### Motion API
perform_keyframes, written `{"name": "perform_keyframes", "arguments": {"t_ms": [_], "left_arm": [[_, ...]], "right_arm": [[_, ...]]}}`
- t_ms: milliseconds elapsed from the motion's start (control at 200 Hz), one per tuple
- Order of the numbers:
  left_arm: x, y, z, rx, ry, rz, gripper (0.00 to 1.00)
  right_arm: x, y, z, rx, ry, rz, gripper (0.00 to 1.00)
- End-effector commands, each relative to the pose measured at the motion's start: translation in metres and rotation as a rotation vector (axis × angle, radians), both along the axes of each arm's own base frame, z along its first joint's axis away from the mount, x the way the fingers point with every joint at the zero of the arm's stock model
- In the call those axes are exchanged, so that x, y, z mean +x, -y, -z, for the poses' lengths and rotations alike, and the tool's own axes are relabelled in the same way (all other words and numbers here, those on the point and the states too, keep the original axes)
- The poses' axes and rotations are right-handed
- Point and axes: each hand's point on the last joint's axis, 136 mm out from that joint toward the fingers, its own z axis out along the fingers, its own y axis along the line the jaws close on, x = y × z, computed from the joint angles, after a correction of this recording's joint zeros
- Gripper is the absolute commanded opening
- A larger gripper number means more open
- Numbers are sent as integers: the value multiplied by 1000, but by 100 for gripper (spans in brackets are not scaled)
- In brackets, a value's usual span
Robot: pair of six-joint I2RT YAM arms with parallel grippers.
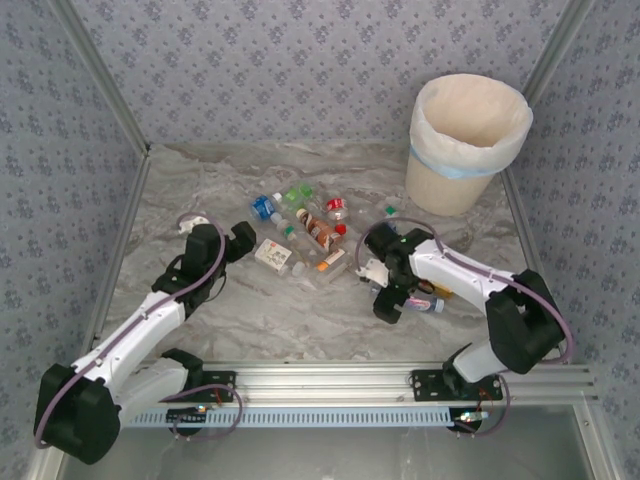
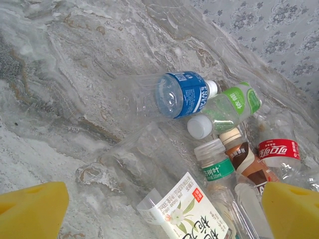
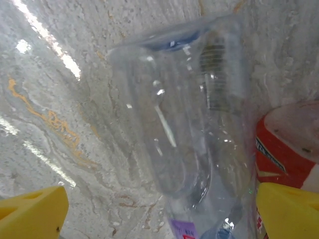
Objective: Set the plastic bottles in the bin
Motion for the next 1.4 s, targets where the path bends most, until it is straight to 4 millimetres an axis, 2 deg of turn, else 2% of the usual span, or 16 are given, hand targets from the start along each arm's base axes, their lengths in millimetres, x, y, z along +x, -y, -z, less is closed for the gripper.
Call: {"name": "perform_keyframes", "arguments": {"t_ms": [0,45,175,295,375,470,605,715,994,1224,1399], "left_arm": [[0,-2,-7,-18,14,-9,99],[-1,-2,-5,-17,9,-9,99],[-1,-2,-4,-18,7,-10,99],[-1,-3,-4,-13,7,-15,99],[-1,-4,-4,-12,6,-17,99],[-1,-4,-3,-13,4,-18,99],[-2,-4,-4,-11,-1,-17,99],[-2,-5,-4,-8,-1,-20,99],[-1,-5,-3,-9,-8,-25,99],[-1,-10,2,0,-37,-63,99],[3,-3,2,-9,-62,-17,99]], "right_arm": [[0,-7,11,11,-4,-34,95],[-3,-7,16,11,-22,-42,92],[11,1,31,-64,23,-39,90],[16,-6,38,-60,32,-61,90],[19,-10,45,-65,44,-73,80],[22,-8,50,-95,48,-85,75],[30,-13,48,-84,94,-87,70],[35,-23,38,-37,137,-100,66],[43,-32,13,10,196,-87,55],[56,-48,-26,101,298,-64,50],[69,-70,-64,289,402,-17,48]]}}
